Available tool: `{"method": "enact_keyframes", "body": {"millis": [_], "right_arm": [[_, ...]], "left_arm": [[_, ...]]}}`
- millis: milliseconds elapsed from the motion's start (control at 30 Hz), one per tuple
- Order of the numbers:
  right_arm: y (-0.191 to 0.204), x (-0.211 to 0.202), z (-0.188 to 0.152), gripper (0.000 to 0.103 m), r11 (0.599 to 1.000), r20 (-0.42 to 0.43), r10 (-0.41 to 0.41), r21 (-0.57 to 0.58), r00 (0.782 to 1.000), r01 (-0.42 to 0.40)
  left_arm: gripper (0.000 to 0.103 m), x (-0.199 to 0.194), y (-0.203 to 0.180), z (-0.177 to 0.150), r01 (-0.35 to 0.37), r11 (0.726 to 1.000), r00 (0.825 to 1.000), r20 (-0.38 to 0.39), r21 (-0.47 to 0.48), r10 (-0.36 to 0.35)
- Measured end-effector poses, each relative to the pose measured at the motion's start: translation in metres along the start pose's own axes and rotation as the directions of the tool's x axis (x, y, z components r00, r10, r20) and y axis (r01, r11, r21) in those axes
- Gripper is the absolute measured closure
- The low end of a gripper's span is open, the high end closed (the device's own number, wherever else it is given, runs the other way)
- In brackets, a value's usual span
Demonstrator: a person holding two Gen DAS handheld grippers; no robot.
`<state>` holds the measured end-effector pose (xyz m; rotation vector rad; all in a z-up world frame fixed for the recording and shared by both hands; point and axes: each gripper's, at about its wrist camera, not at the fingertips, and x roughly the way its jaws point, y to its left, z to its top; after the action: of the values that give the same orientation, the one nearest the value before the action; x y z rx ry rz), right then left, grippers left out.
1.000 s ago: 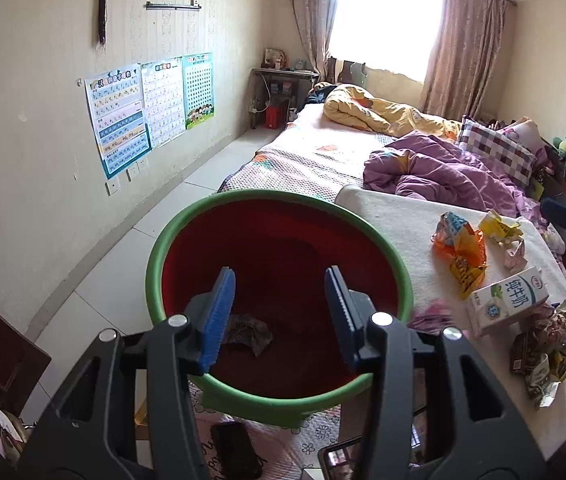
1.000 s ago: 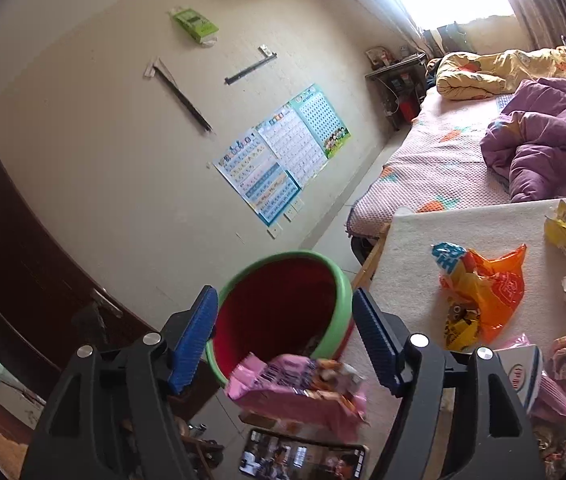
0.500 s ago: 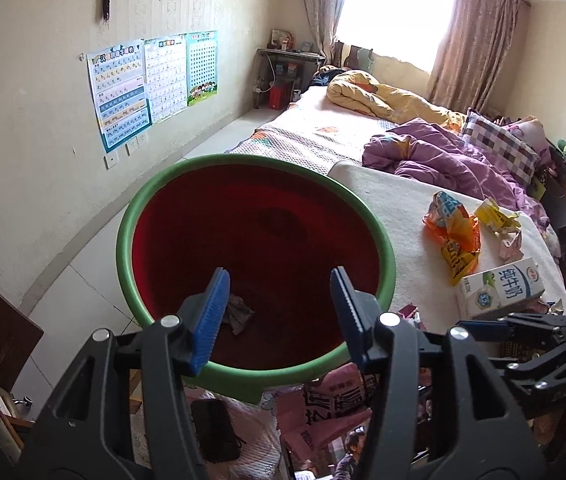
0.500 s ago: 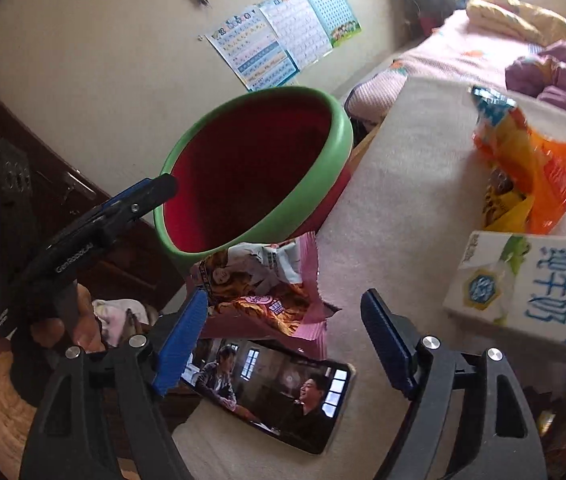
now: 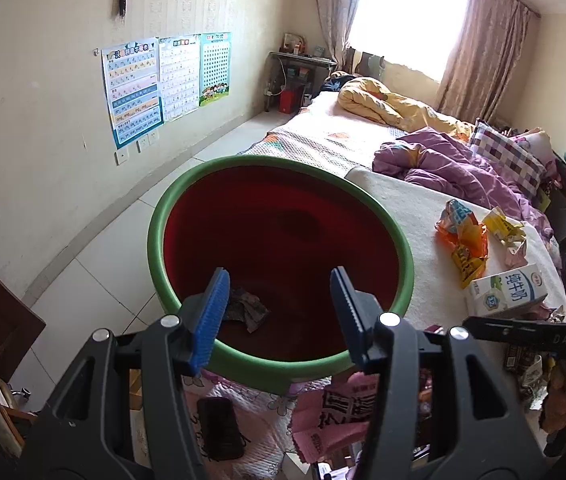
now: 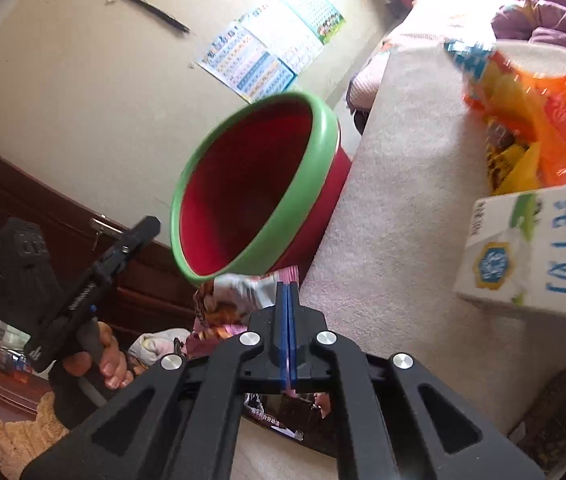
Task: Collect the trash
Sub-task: 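Open the right tool over the basin to drop the pink snack bag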
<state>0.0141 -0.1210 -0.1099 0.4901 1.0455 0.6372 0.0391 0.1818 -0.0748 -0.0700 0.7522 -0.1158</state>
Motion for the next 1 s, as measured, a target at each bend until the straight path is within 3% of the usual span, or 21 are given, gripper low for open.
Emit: {"method": "enact_keyframes", "body": {"millis": [100,167,200,233,267,300,567,667,800,1000], "right_arm": [[0.004,-0.012,0.003,0.103,1.000,0.040,-0.021,0.002,0.999,0.021],[0.009,-0.016,0.003,0.097,0.998,0.060,-0.066,0.001,0.996,0.066],[0.012,-0.014,0.003,0.083,0.997,0.051,-0.071,0.003,0.996,0.071],[0.014,-0.010,0.004,0.046,0.998,0.025,-0.056,0.007,0.998,0.056],[0.015,-0.004,0.003,0.031,0.999,-0.002,-0.044,0.011,0.999,0.044],[0.015,0.000,0.003,0.026,0.999,-0.019,-0.046,0.005,0.999,0.046],[0.017,0.043,0.004,0.026,0.998,-0.158,-0.067,-0.024,0.985,0.063],[0.012,0.057,0.007,0.026,0.999,-0.191,-0.040,-0.007,0.981,0.039],[0.003,0.060,0.007,0.046,0.998,-0.192,0.047,0.041,0.980,-0.040],[0.003,0.044,-0.001,0.049,0.997,-0.175,0.076,0.020,0.982,-0.074]], "left_arm": [[0.053,0.003,0.002,0.001,0.007,1.000,1.000,-0.003,-0.003,-0.007],[0.053,0.003,0.002,0.001,0.013,1.000,1.000,-0.001,0.004,-0.013],[0.053,0.003,0.002,0.001,0.016,1.000,1.000,0.000,0.007,-0.016],[0.053,0.003,0.002,0.000,0.019,1.000,1.000,0.000,0.007,-0.019],[0.053,0.004,0.002,0.001,0.021,1.000,1.000,0.000,0.008,-0.021],[0.053,0.004,0.003,0.002,0.024,1.000,1.000,0.000,0.010,-0.024],[0.053,0.004,0.005,0.003,0.026,1.000,1.000,-0.001,0.011,-0.026],[0.053,0.004,0.009,0.002,0.023,1.000,1.000,-0.002,0.006,-0.023],[0.053,0.004,0.011,0.002,0.017,1.000,1.000,-0.004,0.003,-0.017],[0.053,0.008,0.012,0.003,0.018,1.000,1.000,-0.010,-0.003,-0.018]]}}
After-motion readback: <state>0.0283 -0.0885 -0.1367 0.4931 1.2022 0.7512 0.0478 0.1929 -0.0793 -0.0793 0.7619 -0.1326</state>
